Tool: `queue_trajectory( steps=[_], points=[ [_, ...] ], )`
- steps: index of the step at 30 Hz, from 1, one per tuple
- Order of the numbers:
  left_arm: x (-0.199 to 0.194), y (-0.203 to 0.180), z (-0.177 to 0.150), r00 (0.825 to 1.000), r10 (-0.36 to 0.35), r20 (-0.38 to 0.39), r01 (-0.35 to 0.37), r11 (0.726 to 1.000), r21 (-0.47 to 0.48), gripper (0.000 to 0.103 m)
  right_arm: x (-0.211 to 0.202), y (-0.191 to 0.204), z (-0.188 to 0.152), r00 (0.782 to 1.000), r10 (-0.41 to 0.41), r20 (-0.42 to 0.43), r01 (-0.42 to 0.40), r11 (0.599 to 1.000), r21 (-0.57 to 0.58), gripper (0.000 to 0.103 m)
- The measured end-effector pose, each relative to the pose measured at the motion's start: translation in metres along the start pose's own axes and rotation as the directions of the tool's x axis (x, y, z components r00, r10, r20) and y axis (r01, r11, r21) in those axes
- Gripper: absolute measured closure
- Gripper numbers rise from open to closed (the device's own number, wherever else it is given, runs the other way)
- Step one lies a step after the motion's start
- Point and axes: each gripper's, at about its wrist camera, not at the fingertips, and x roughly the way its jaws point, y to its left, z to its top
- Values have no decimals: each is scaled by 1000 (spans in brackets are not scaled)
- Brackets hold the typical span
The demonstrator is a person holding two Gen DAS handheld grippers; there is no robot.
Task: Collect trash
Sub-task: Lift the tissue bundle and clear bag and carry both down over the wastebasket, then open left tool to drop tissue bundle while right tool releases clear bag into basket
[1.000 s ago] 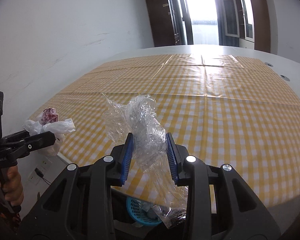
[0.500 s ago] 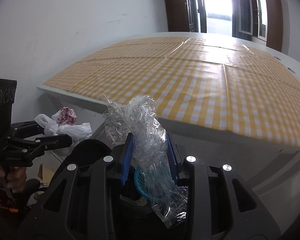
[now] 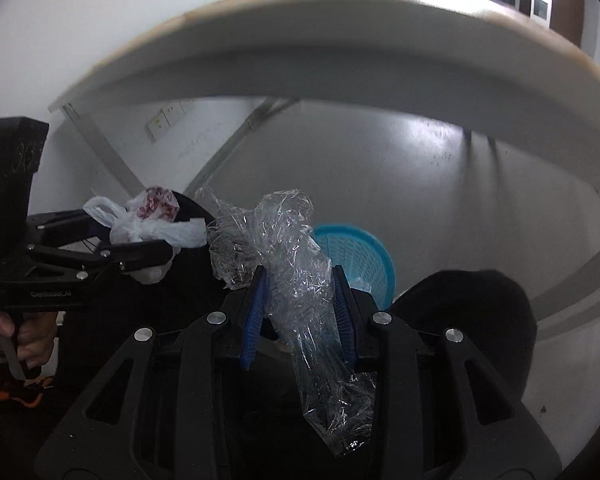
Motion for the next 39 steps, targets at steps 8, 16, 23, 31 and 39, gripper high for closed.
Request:
queue_trajectory(
  steps=[8, 16, 23, 31, 39],
  points=[
    [48, 16, 11, 995, 5, -96, -9, 999, -48, 49, 61, -14, -2, 992, 8, -123, -1, 998, 60, 72],
    [81, 27, 18, 986, 7, -164, -19, 997, -71, 49, 102, -20, 1, 979, 17, -205, 3, 995, 95, 72],
    [118, 49, 33, 970, -40, -239, -1, 986, -169, 49, 141, -34, 14, 963, 14, -268, 16, 994, 110, 72],
    [161, 67, 45, 956, -40, -292, -33, 970, -239, 49, 191, -57, 25, 934, 5, -357, 55, 986, 156, 72],
    [203, 82, 55, 933, -46, -358, -67, 952, -297, 49, 246, -76, 26, 897, 8, -443, 86, 978, 192, 72]
  ],
)
